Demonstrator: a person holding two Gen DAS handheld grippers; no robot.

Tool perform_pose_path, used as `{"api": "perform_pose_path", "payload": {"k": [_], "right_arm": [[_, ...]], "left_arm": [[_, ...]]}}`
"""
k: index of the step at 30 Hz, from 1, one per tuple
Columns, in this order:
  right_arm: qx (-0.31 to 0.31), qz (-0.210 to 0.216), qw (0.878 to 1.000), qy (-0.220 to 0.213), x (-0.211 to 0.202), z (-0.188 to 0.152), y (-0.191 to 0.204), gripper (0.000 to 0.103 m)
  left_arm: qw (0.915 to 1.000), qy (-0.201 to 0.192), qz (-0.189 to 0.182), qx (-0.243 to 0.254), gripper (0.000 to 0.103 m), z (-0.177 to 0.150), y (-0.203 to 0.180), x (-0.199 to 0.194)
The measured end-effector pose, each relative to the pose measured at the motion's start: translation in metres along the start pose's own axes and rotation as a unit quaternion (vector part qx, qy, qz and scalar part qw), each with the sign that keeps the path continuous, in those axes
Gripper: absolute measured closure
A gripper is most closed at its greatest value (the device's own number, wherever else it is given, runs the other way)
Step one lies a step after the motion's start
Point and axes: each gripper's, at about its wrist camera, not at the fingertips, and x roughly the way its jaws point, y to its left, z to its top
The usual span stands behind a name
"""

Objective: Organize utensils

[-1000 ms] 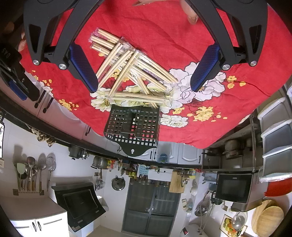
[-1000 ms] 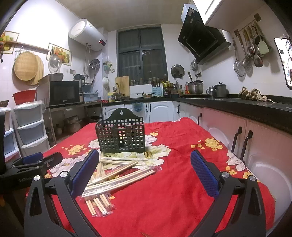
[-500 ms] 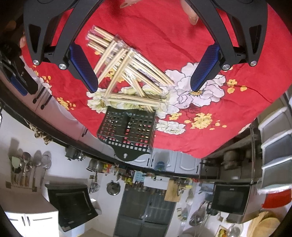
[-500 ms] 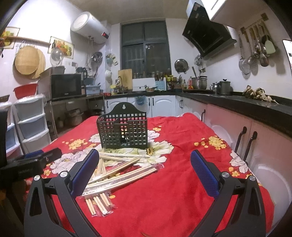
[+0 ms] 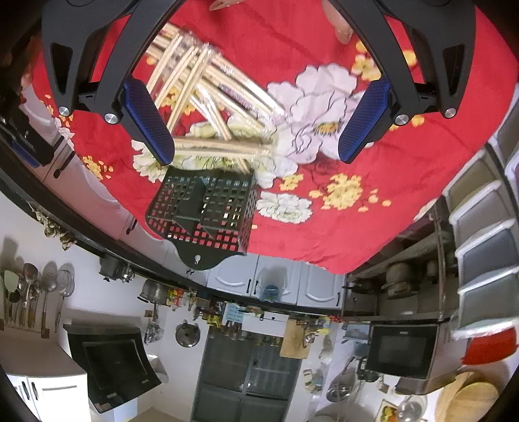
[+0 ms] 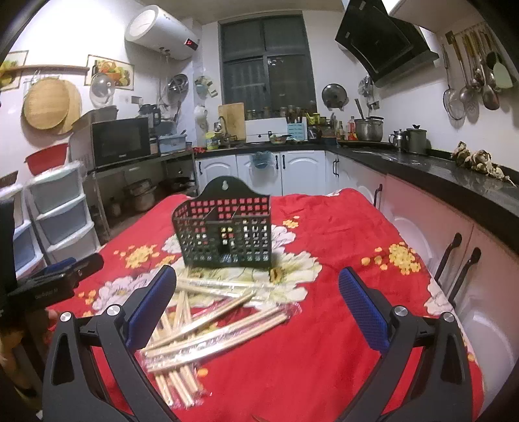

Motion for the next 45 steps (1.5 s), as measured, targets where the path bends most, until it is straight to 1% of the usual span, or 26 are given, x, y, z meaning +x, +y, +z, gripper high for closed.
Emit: {"api": "perform_pose_path", "payload": {"k": [2,5,9,13,16,20,23,26,28,29,30,31,33,34,36,37,39,42,45], "right_arm": [[0.001,-0.004,1.000,0.000,0.005,0.007,-0.004,0.006],[0.000,-0.009,1.000,0.006,0.013,0.016,-0.009,0.006],[-0.005,-0.013,1.000,0.010,0.021,0.031,-0.017,0.006],[-0.007,-0.022,1.000,0.003,0.026,0.044,-0.027,0.006],[-0.007,-0.031,0.999,0.009,0.035,0.051,-0.037,0.006],[0.003,-0.036,0.999,0.029,0.053,0.055,-0.051,0.006],[0.002,-0.039,0.998,0.040,0.066,0.055,-0.055,0.007],[0.005,-0.035,0.997,0.063,0.084,0.050,-0.058,0.020],[0.009,-0.030,0.997,0.077,0.095,0.046,-0.059,0.023],[0.011,-0.028,0.996,0.085,0.100,0.044,-0.058,0.027],[0.014,-0.023,0.995,0.095,0.106,0.040,-0.058,0.032],[0.015,-0.018,0.995,0.101,0.110,0.038,-0.057,0.033],[0.016,-0.009,0.993,0.121,0.120,0.032,-0.056,0.043],[0.016,-0.004,0.992,0.128,0.124,0.029,-0.054,0.045],[0.017,0.009,0.989,0.147,0.134,0.021,-0.052,0.055],[0.018,0.012,0.988,0.155,0.139,0.019,-0.051,0.058],[0.019,0.020,0.985,0.172,0.149,0.011,-0.051,0.067],[0.019,0.034,0.982,0.185,0.155,0.004,-0.050,0.075],[0.018,0.039,0.980,0.194,0.160,-0.001,-0.050,0.076]], "left_arm": [[1.0000,-0.002,0.003,0.009,0.009,0.007,-0.004,0.004],[0.9999,0.003,-0.007,0.011,0.009,0.017,-0.007,0.011],[0.9998,-0.001,-0.014,0.016,0.009,0.033,-0.017,0.020],[0.9992,0.015,-0.035,0.012,0.009,0.048,-0.026,0.033],[0.9985,0.020,-0.044,0.024,0.009,0.054,-0.033,0.043],[0.9970,0.051,-0.055,0.022,0.009,0.055,-0.029,0.064],[0.9947,0.088,-0.053,0.003,0.010,0.048,-0.014,0.083],[0.9913,0.120,-0.050,-0.018,0.012,0.038,0.004,0.100],[0.9895,0.134,-0.047,-0.026,0.018,0.031,0.011,0.106],[0.9878,0.144,-0.049,-0.031,0.019,0.027,0.015,0.110],[0.9868,0.150,-0.050,-0.033,0.024,0.024,0.018,0.112],[0.9859,0.156,-0.050,-0.035,0.028,0.021,0.021,0.114],[0.9835,0.166,-0.059,-0.041,0.034,0.013,0.027,0.118],[0.9822,0.172,-0.062,-0.044,0.037,0.009,0.030,0.120],[0.9789,0.183,-0.074,-0.050,0.041,0.003,0.033,0.123],[0.9773,0.189,-0.078,-0.055,0.043,-0.001,0.034,0.124],[0.9738,0.199,-0.088,-0.065,0.046,-0.007,0.036,0.127],[0.9718,0.202,-0.095,-0.076,0.054,-0.011,0.038,0.129],[0.9707,0.203,-0.100,-0.081,0.060,-0.010,0.039,0.133]]}}
